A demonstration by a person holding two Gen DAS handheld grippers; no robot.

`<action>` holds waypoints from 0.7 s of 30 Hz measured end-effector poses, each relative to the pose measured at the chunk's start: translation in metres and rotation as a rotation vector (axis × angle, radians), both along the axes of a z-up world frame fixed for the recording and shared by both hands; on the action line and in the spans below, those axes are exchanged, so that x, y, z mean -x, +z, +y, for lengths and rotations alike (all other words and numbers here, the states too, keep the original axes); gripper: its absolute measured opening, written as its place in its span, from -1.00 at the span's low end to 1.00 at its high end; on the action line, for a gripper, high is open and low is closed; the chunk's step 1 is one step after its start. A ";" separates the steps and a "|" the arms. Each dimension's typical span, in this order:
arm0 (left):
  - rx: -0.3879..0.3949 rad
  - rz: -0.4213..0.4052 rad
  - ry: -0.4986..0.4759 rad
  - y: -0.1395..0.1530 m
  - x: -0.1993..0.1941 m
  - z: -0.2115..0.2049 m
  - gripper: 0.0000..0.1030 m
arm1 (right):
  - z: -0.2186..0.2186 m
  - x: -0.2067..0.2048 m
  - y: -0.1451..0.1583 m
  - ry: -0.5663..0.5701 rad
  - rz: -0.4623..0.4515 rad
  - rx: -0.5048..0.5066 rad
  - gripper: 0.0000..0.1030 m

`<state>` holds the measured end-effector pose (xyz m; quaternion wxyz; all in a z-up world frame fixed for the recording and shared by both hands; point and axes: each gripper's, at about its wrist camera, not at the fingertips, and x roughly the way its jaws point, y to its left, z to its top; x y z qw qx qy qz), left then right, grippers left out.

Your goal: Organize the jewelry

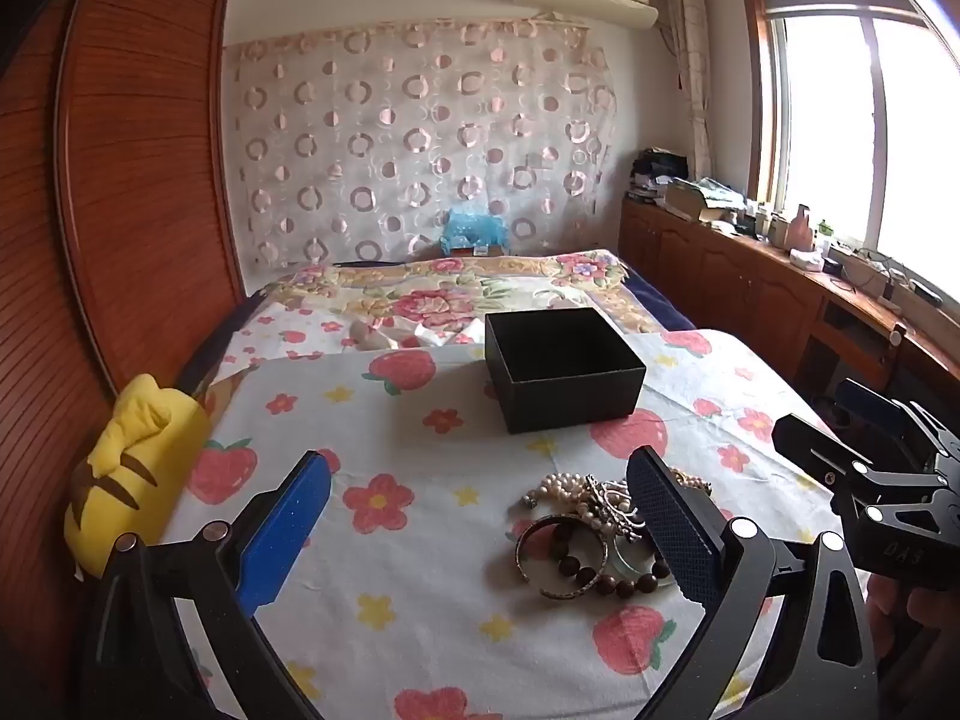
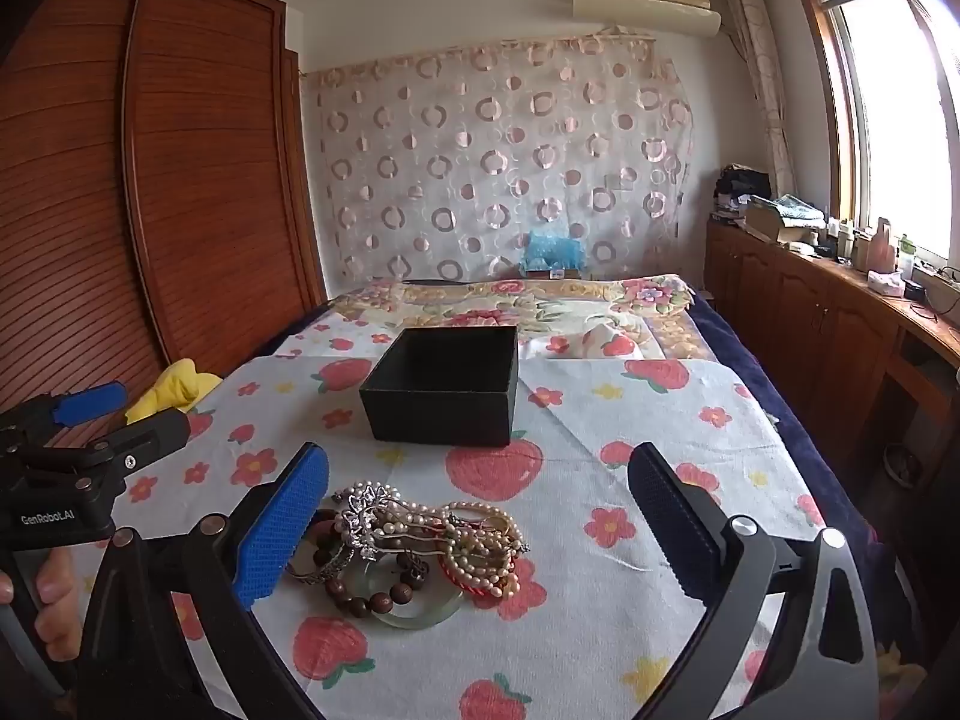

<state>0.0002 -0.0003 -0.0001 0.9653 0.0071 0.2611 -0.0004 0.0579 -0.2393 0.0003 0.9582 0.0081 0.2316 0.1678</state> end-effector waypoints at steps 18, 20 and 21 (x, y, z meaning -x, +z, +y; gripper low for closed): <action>0.004 -0.008 0.002 0.001 0.000 0.000 0.86 | 0.000 0.001 0.001 0.002 -0.005 -0.004 0.96; 0.005 -0.010 0.002 0.001 0.001 0.000 0.86 | 0.000 0.001 0.001 0.002 -0.005 -0.005 0.96; 0.004 -0.010 0.003 0.001 0.000 0.000 0.86 | 0.000 0.001 0.001 0.003 -0.004 -0.005 0.96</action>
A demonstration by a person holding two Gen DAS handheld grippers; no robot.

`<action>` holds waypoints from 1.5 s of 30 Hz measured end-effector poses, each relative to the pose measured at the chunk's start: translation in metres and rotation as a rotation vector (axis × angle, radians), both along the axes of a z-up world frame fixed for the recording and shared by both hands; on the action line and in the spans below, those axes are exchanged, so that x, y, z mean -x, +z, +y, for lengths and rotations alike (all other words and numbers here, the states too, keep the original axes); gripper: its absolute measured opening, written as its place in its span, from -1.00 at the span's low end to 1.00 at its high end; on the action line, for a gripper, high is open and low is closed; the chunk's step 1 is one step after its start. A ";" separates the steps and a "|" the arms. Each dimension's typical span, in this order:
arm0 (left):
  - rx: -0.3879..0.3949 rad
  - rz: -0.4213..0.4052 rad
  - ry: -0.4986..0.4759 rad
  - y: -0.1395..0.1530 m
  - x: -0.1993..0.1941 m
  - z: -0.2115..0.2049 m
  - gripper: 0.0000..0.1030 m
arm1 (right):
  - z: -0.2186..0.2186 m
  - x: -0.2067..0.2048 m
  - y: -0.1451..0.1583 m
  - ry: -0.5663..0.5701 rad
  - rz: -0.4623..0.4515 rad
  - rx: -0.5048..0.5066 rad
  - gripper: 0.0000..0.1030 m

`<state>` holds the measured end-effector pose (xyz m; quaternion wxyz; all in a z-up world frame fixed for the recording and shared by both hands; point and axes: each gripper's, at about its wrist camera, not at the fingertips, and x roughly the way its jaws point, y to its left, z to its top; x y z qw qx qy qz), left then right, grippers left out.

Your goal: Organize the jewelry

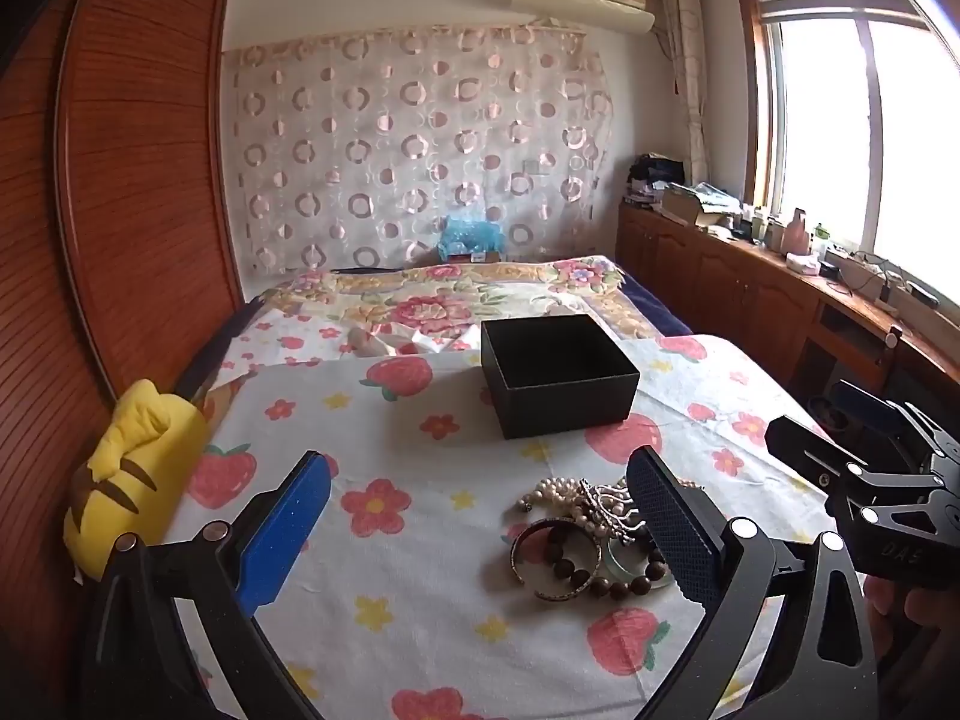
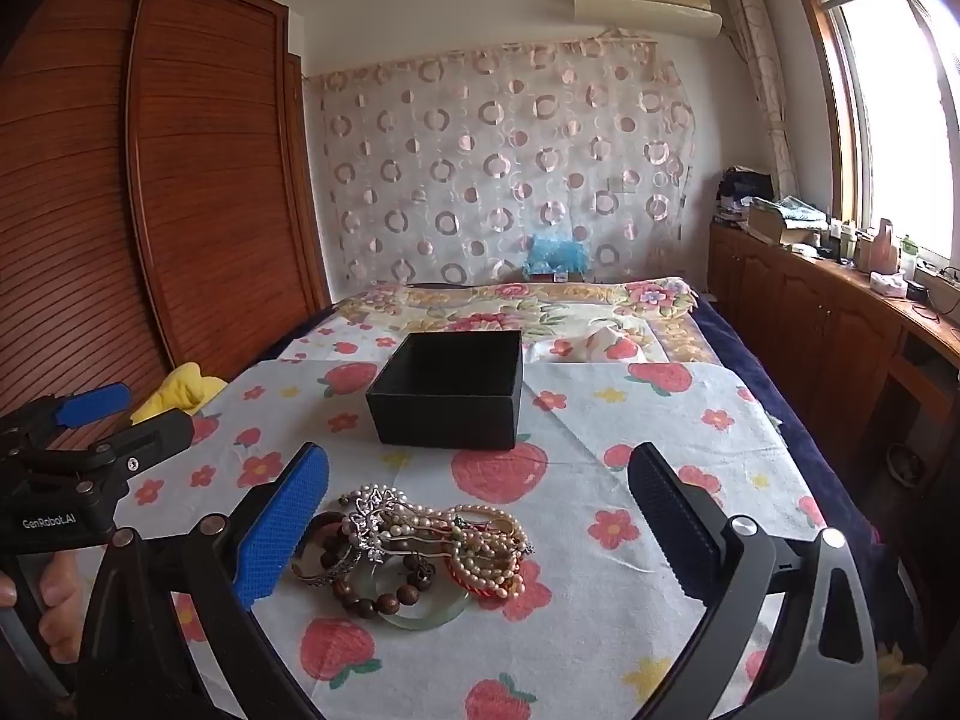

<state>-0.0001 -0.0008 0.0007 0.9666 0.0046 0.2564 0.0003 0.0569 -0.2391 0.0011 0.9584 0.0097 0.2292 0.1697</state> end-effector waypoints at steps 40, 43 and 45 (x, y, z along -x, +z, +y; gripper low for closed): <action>-0.006 -0.023 -0.005 0.013 0.006 -0.002 0.86 | 0.000 0.002 0.001 0.001 -0.003 -0.004 0.96; -0.006 -0.023 -0.005 0.014 0.006 -0.002 0.86 | 0.000 0.002 0.001 0.002 -0.002 -0.004 0.96; -0.005 -0.024 -0.005 0.013 0.006 -0.002 0.86 | 0.000 0.002 0.001 0.001 -0.003 -0.004 0.96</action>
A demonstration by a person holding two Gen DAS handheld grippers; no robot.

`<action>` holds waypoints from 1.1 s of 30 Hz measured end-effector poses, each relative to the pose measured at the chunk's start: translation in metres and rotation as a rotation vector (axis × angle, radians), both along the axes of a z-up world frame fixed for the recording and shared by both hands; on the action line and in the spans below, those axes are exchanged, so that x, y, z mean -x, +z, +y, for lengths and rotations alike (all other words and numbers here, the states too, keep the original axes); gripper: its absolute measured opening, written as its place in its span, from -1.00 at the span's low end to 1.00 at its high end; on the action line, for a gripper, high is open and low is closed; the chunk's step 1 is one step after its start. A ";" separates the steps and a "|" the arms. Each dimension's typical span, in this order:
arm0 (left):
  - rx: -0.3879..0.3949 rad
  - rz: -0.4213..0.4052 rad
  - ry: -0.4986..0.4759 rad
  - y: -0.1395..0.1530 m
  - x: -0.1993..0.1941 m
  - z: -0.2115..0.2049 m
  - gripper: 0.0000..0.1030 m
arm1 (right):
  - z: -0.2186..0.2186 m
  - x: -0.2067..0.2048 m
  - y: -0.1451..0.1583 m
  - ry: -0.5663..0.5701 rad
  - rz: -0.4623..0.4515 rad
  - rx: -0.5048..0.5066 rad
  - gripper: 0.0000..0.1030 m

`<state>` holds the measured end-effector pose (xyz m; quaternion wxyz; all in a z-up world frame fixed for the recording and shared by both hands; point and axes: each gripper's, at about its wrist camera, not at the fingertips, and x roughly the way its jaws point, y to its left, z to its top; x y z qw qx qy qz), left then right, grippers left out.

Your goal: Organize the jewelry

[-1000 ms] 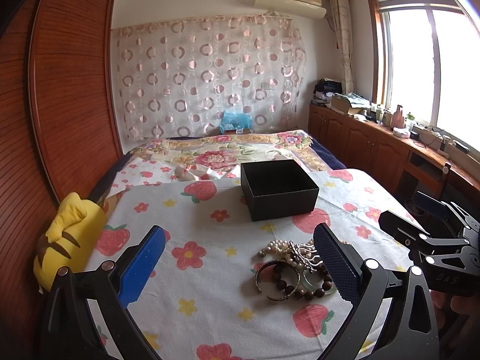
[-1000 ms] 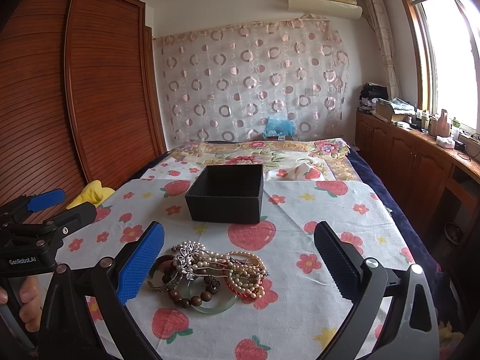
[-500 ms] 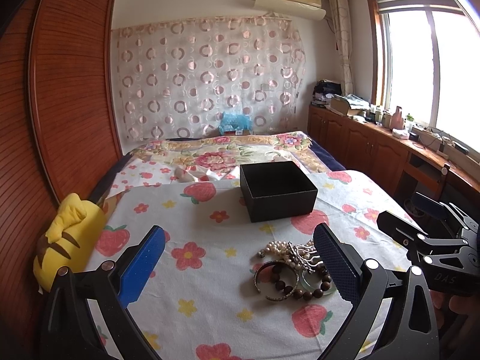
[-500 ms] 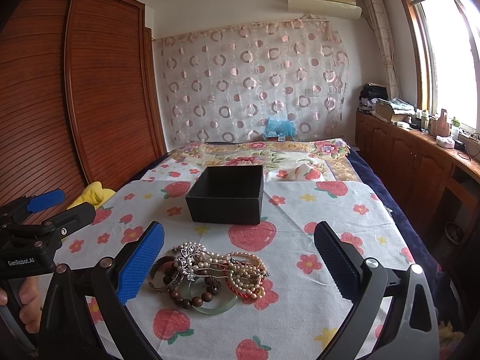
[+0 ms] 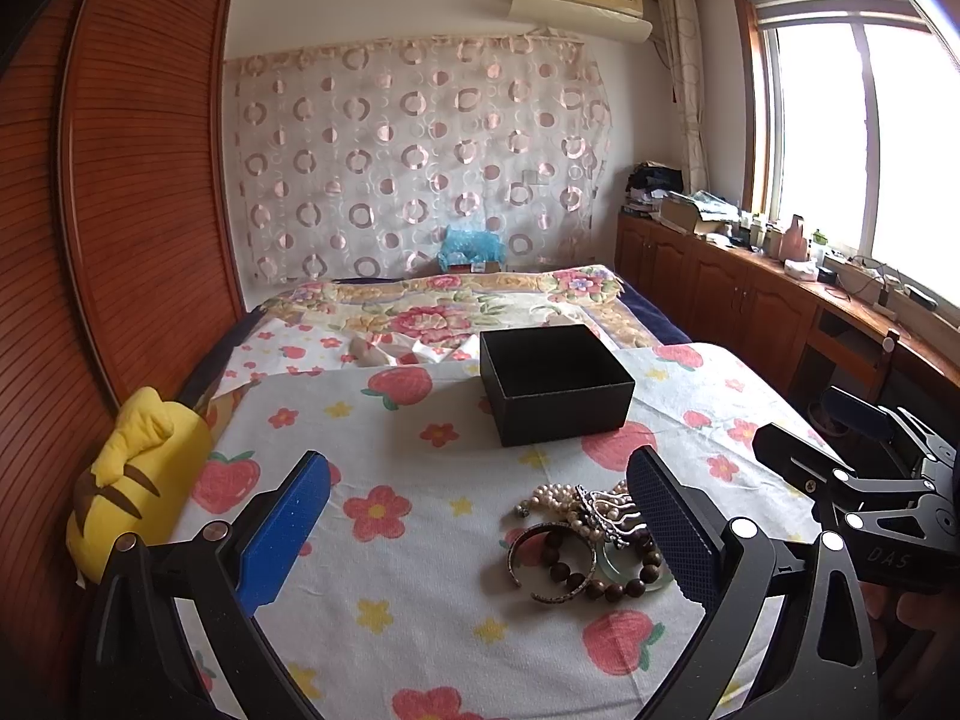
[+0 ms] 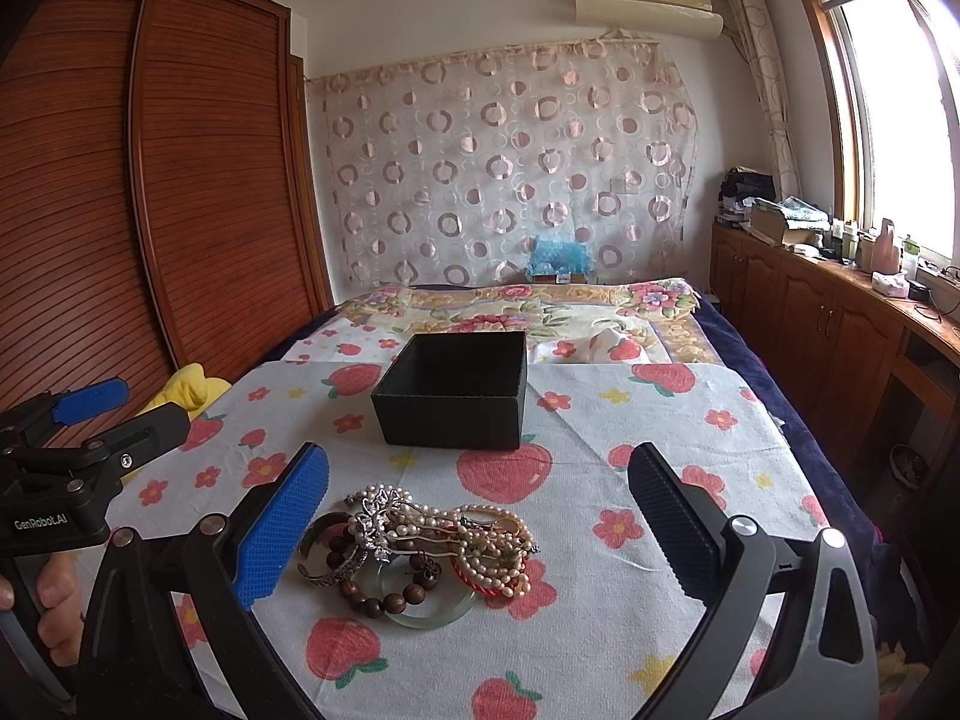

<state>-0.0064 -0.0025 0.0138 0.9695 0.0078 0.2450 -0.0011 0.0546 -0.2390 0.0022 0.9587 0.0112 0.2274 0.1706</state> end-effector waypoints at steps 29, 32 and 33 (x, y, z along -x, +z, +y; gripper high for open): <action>0.014 0.021 -0.014 -0.002 -0.001 -0.004 0.86 | 0.006 0.004 0.004 -0.001 0.003 -0.001 0.96; 0.021 0.041 -0.025 -0.006 -0.005 -0.004 0.86 | 0.004 0.002 0.003 0.008 0.018 -0.001 0.96; 0.021 0.047 -0.027 -0.008 -0.006 -0.003 0.86 | -0.001 -0.003 -0.002 0.009 0.023 0.003 0.96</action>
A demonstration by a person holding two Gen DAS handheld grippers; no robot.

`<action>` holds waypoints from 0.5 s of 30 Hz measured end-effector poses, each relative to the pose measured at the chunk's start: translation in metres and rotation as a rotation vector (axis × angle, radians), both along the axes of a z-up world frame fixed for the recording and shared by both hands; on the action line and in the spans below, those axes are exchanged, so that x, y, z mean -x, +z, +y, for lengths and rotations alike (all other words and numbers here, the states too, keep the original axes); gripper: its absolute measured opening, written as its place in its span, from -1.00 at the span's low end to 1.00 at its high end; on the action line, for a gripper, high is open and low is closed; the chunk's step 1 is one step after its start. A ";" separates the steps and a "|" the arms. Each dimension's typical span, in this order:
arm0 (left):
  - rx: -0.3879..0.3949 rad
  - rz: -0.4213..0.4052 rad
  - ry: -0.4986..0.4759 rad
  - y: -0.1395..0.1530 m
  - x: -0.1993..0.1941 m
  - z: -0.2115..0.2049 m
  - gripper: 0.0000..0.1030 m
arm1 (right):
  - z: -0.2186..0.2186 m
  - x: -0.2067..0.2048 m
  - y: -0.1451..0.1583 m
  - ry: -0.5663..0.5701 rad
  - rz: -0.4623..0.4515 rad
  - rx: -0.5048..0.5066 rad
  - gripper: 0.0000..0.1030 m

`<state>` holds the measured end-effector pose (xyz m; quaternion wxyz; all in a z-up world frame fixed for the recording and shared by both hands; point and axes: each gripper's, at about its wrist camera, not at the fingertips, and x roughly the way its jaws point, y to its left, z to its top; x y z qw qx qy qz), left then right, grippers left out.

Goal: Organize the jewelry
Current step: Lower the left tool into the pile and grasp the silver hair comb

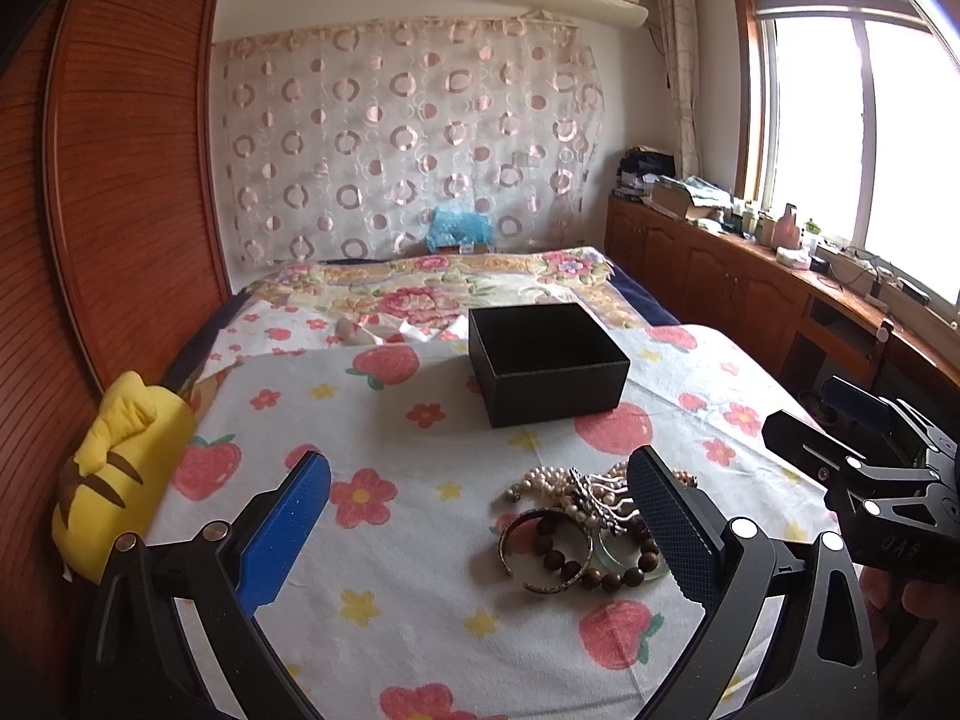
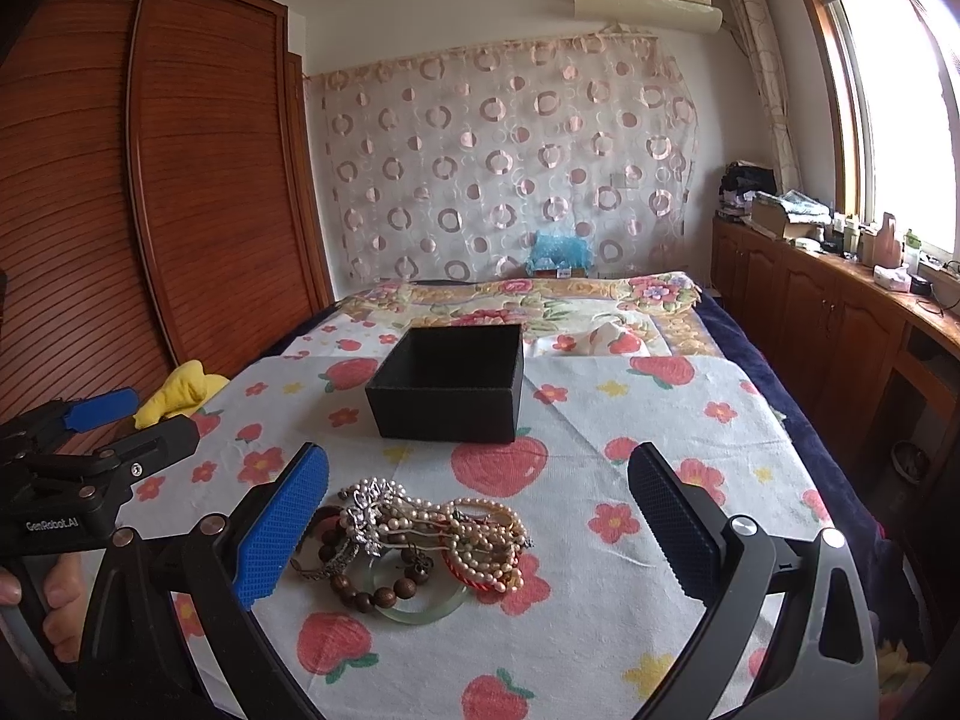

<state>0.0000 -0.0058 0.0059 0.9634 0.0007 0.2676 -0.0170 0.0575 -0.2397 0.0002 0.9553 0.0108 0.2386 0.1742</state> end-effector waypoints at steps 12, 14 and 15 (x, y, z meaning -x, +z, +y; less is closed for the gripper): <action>-0.003 0.097 -0.046 -0.032 -0.021 0.000 0.86 | -0.018 -0.011 -0.035 0.004 0.058 0.036 0.95; -0.010 0.130 -0.057 -0.040 -0.026 0.000 0.86 | -0.020 -0.013 -0.040 0.006 0.071 0.039 0.90; -0.015 0.145 -0.064 -0.044 -0.028 -0.001 0.86 | -0.021 -0.014 -0.042 0.007 0.075 0.040 0.89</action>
